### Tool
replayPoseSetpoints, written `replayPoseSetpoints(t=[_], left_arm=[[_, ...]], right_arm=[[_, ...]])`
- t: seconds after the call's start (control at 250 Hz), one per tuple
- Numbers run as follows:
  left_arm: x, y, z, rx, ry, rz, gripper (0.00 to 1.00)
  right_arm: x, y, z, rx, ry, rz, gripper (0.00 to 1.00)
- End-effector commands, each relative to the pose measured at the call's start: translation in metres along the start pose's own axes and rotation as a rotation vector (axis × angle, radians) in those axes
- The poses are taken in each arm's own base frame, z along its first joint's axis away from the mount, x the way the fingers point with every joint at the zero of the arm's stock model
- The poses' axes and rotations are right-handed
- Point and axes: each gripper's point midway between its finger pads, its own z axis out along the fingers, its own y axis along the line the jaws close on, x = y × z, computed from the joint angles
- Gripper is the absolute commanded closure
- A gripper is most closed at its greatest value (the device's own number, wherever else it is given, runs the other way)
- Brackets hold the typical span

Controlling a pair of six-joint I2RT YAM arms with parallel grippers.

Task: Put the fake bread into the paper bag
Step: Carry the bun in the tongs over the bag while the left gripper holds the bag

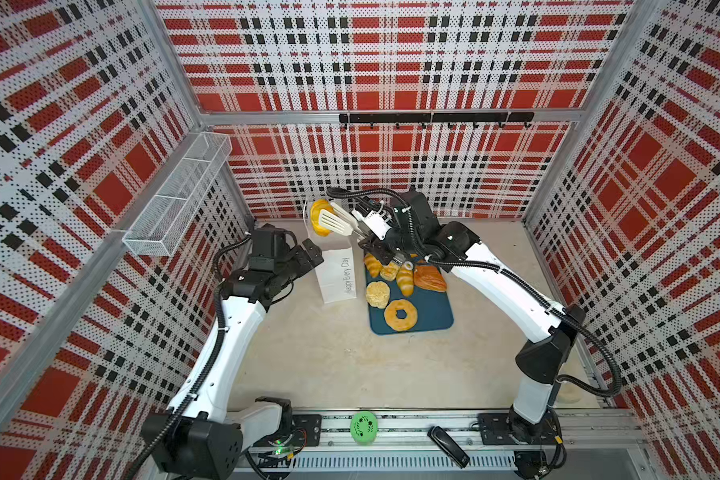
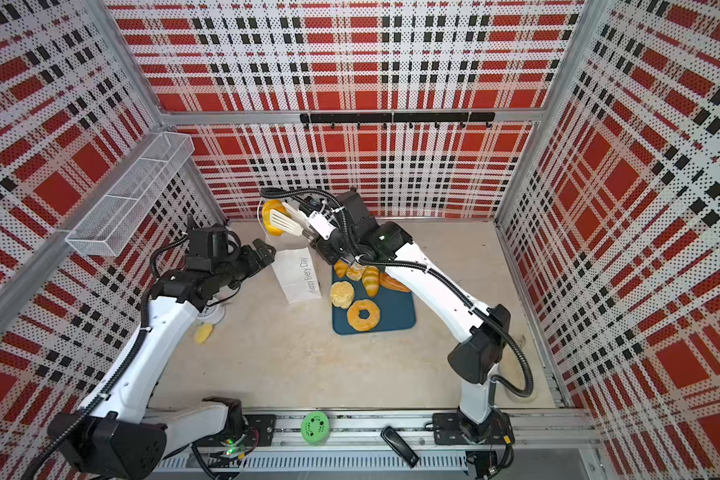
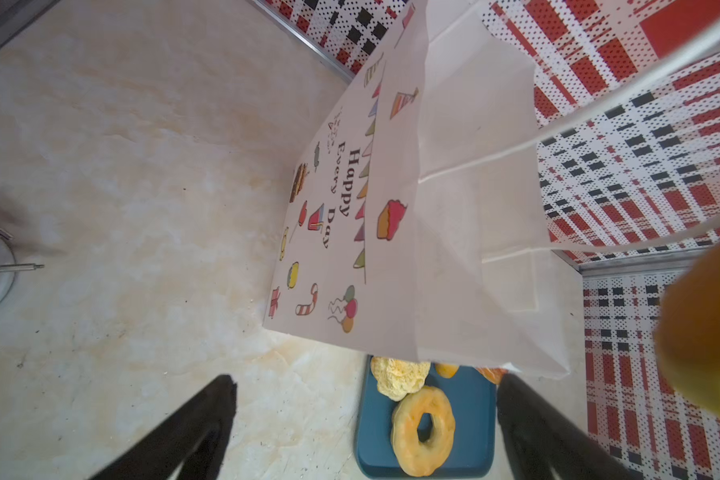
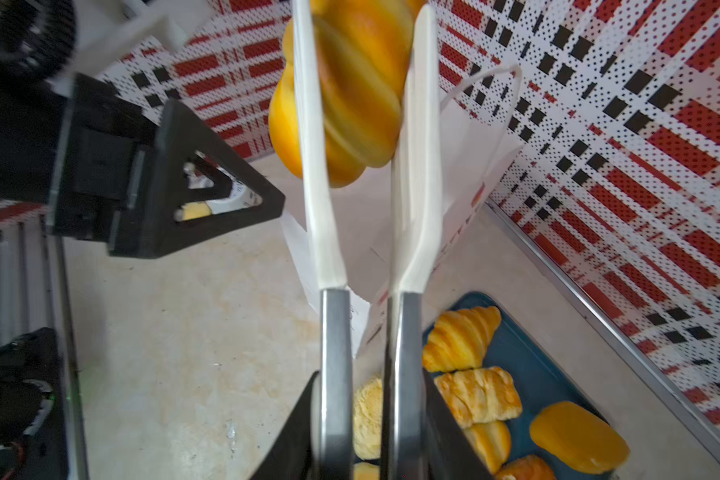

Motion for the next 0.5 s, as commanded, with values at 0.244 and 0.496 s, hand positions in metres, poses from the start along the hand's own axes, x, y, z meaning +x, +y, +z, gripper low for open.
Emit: replayPoseSetpoints(t=[0.244,0.496], left_arm=[[-0.001,-0.004,-0.013,0.024,-0.047,-0.009,0.00],[0.005,-0.025,-0.007,0.120,-0.015,0.012,0.00]], right_arm=[[-0.005,-0.020,0.019,0.125,0.036,-0.112,0.65],[0.000,-0.023,0.026,0.145,0.084,-0.147,0.60]])
